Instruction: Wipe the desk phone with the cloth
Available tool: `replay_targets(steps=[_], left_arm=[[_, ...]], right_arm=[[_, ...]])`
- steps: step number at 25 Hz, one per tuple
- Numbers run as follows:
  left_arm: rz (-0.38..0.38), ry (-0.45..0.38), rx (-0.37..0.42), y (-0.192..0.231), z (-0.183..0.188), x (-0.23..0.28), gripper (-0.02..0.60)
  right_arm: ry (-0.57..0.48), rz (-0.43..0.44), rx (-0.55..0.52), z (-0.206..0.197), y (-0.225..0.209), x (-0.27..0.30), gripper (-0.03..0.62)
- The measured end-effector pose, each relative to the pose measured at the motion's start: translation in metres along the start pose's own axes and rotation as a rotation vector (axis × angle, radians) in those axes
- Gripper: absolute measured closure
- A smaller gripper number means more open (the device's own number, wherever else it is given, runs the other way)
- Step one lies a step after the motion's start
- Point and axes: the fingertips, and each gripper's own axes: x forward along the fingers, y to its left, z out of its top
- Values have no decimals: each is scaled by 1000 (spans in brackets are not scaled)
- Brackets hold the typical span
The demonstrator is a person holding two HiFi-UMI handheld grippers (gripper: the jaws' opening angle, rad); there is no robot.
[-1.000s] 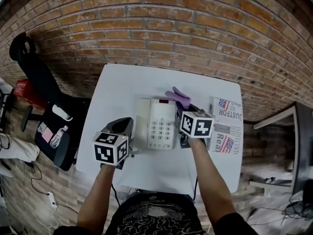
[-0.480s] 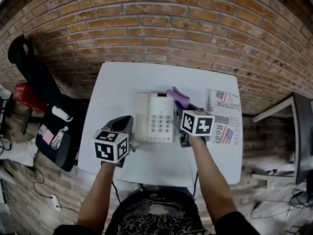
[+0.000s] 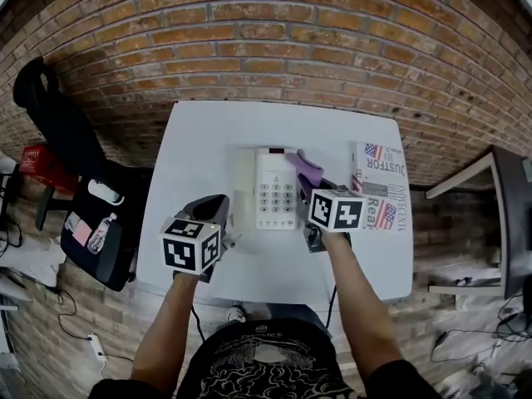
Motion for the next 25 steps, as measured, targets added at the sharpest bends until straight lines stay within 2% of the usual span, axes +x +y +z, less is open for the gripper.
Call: replay_targets(steps=[25], left_arm=[[-87, -26, 26, -17, -26, -48, 575]], right_arm=[[11, -60, 37, -65, 37, -57, 546]])
